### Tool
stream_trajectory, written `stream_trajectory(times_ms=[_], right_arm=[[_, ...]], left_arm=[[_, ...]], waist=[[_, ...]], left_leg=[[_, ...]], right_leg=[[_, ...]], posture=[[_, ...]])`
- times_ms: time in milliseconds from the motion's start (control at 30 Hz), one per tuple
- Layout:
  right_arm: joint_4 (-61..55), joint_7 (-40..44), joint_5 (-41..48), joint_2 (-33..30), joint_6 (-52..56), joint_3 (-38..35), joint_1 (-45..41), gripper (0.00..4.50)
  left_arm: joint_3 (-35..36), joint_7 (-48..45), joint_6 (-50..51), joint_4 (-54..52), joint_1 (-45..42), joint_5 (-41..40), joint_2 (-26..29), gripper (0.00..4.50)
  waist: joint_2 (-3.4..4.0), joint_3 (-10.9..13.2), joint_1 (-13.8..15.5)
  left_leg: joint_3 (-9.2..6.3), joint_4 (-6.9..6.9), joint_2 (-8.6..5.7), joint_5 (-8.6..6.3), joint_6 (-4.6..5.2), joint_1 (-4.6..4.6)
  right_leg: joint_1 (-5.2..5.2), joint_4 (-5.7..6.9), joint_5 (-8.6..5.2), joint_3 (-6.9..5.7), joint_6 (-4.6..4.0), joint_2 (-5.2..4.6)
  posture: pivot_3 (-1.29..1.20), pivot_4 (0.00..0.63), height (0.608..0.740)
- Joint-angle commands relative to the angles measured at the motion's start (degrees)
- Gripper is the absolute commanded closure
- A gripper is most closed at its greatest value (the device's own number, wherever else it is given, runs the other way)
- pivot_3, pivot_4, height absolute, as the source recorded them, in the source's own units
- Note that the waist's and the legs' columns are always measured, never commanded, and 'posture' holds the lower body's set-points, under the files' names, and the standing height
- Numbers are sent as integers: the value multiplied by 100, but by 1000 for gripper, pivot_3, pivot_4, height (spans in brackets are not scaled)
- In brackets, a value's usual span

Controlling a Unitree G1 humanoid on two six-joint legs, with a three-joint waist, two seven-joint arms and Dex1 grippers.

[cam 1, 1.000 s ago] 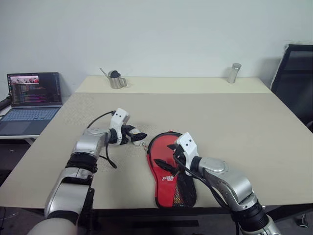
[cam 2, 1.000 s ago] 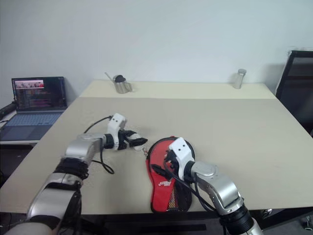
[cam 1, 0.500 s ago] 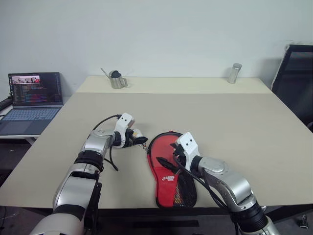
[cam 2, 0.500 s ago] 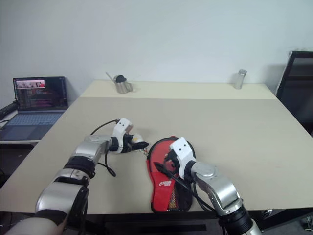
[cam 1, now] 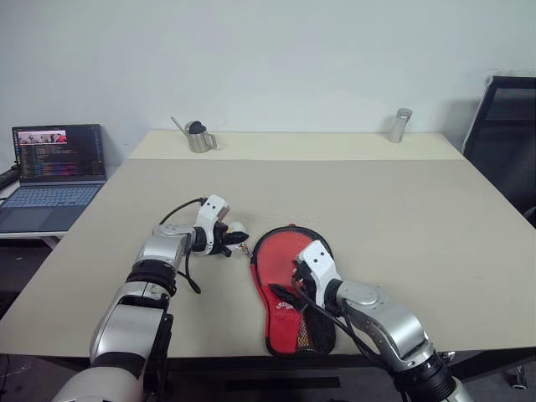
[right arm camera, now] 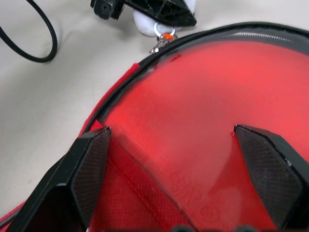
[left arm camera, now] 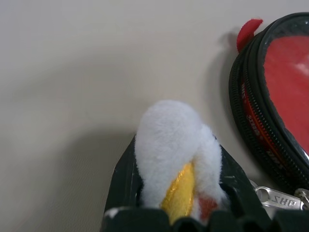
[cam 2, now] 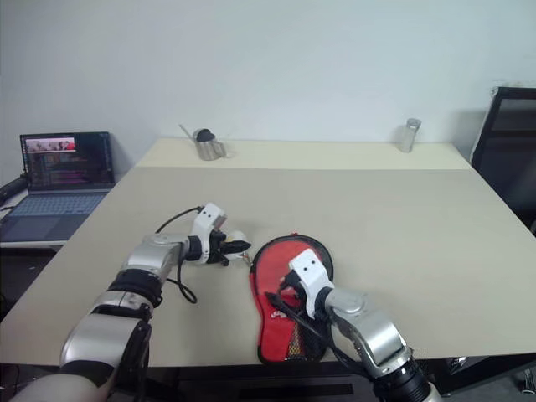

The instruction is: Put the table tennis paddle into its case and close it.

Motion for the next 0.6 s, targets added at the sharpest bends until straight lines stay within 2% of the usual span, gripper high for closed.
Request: stream_trajectory(times_ms=[33, 300, 600], right_arm=[[228, -91, -175, -6, 211, 141, 45, 0], [329, -251, -300, 95, 469, 182, 151, 0], [340, -353, -388, 138, 500, 122, 307, 0]], left_arm=[[28, 4, -367, 42, -255, 96, 20, 3799], [-294, -46, -1315, 512, -695, 562, -253, 3799], [-795, 770, -2838, 1761, -1475, 1544, -709, 3800]], waist=[[-3, -2, 2], [-48, -37, 20], [-52, -40, 21]], left_leg=[[0, 1, 0, 0, 0, 0], [-1, 7, -2, 0, 0, 5], [-2, 6, -3, 0, 0, 4]], right_leg=[[0, 2, 0, 0, 0, 0], [7, 5, 0, -2, 0, -1], [7, 4, 1, -3, 1, 0]], posture=[[0, 150, 740], [0, 150, 740], [0, 150, 740]])
